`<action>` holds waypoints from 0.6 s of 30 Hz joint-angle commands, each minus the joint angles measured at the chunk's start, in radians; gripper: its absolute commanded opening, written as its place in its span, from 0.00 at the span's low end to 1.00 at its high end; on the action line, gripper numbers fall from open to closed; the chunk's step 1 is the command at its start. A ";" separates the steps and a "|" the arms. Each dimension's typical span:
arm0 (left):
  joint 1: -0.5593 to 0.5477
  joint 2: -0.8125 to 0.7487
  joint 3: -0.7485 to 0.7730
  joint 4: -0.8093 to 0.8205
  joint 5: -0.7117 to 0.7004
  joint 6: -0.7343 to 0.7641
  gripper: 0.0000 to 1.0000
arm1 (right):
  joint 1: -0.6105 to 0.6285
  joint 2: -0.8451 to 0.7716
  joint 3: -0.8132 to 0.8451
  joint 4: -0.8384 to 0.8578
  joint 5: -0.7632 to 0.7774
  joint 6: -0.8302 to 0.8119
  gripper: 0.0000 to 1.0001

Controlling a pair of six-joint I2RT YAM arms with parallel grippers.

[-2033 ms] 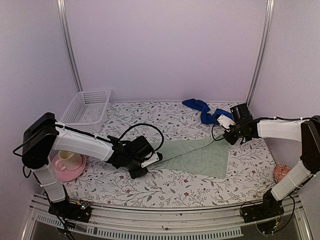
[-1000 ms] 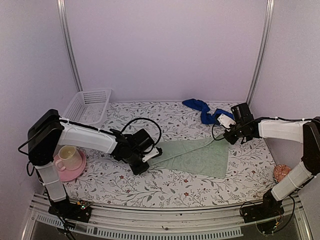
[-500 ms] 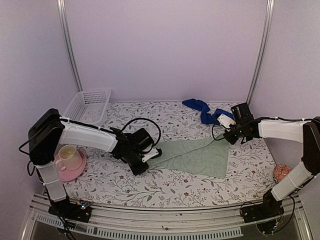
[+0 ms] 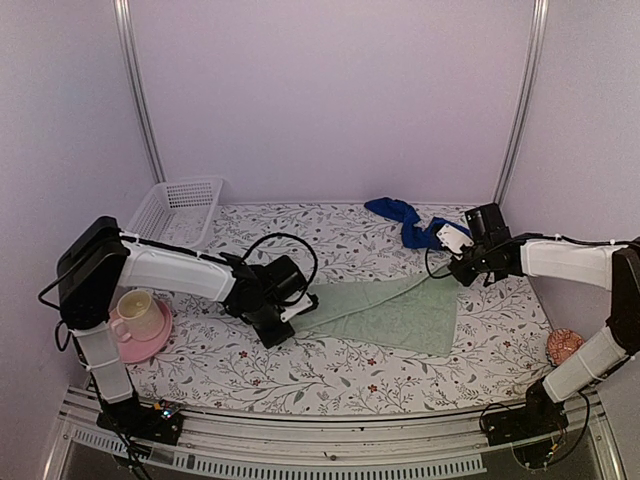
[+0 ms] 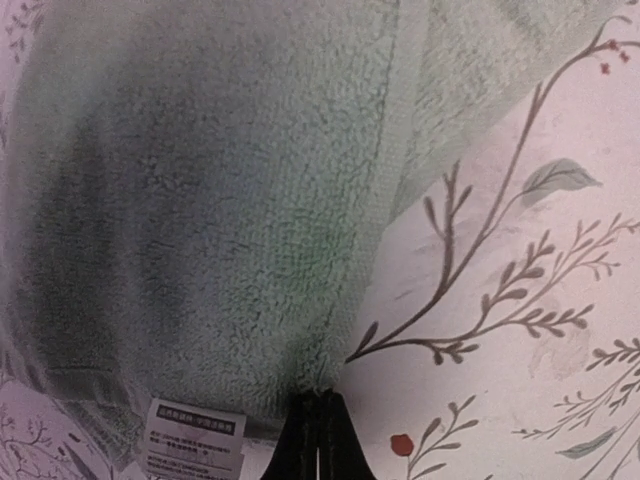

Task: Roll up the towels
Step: Pick up the towel from the center of the board.

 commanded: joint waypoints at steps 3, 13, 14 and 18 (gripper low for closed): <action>0.022 -0.083 0.020 -0.050 -0.273 -0.026 0.00 | -0.007 -0.102 -0.019 0.050 0.012 -0.001 0.03; -0.050 -0.248 -0.031 0.175 -0.564 -0.014 0.00 | -0.007 -0.248 -0.031 0.040 -0.071 -0.041 0.02; -0.066 -0.271 -0.040 0.195 -0.583 -0.005 0.00 | -0.007 -0.266 -0.026 0.016 -0.103 -0.049 0.02; -0.135 -0.349 -0.054 0.233 -0.692 0.010 0.00 | -0.006 -0.363 0.006 -0.081 -0.248 -0.073 0.02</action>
